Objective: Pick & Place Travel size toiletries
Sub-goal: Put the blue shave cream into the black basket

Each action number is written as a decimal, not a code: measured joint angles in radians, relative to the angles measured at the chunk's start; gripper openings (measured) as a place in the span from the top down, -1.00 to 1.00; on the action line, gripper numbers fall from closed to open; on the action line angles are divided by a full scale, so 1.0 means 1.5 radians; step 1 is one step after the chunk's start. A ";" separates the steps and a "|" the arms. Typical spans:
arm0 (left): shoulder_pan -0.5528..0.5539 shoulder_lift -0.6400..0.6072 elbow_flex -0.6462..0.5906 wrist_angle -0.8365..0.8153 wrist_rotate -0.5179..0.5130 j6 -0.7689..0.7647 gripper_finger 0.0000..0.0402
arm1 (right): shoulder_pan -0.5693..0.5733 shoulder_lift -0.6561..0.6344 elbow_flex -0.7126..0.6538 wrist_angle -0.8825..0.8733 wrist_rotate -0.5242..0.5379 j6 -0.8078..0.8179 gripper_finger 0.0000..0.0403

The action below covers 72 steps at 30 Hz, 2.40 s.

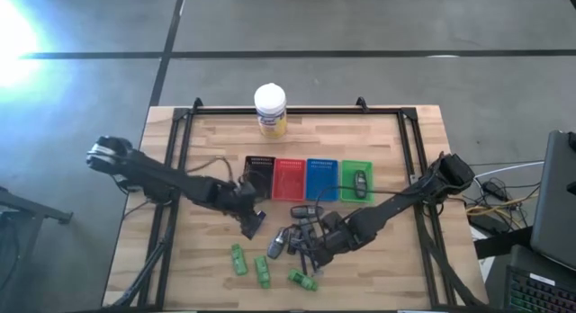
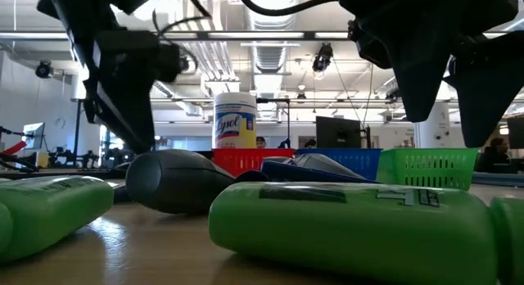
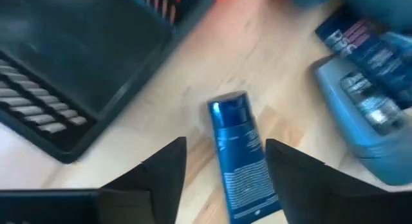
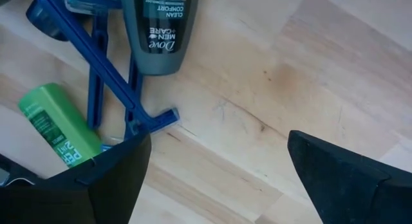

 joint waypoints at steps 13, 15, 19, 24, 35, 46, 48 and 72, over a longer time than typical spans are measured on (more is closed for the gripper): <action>-0.010 0.149 0.111 -0.035 -0.002 -0.032 -0.37 | 0.004 0.000 -0.001 -0.001 -0.002 0.000 -0.81; -0.010 0.164 0.118 -0.035 -0.004 -0.032 -0.36 | 0.004 0.000 -0.001 -0.001 -0.002 -0.001 -0.81; -0.006 0.195 0.122 -0.044 -0.004 -0.033 -0.35 | 0.004 0.000 -0.002 -0.001 -0.002 -0.001 -0.81; -0.005 0.215 0.124 -0.042 -0.008 -0.022 -0.35 | 0.004 0.000 -0.002 -0.001 -0.002 -0.002 -0.81; -0.003 0.216 0.131 -0.033 -0.068 -0.012 -0.21 | 0.004 0.000 -0.002 -0.001 -0.001 0.000 -0.81; -0.005 0.216 0.131 -0.031 -0.061 0.000 0.23 | 0.004 0.000 -0.002 -0.001 0.005 0.000 -0.81; -0.005 0.216 0.131 -0.035 -0.056 0.004 0.31 | 0.004 0.000 -0.002 -0.001 0.013 0.000 -0.81; 0.033 -0.071 0.155 -0.052 -0.105 -0.099 0.34 | 0.005 -0.004 -0.002 0.007 0.015 -0.023 -0.80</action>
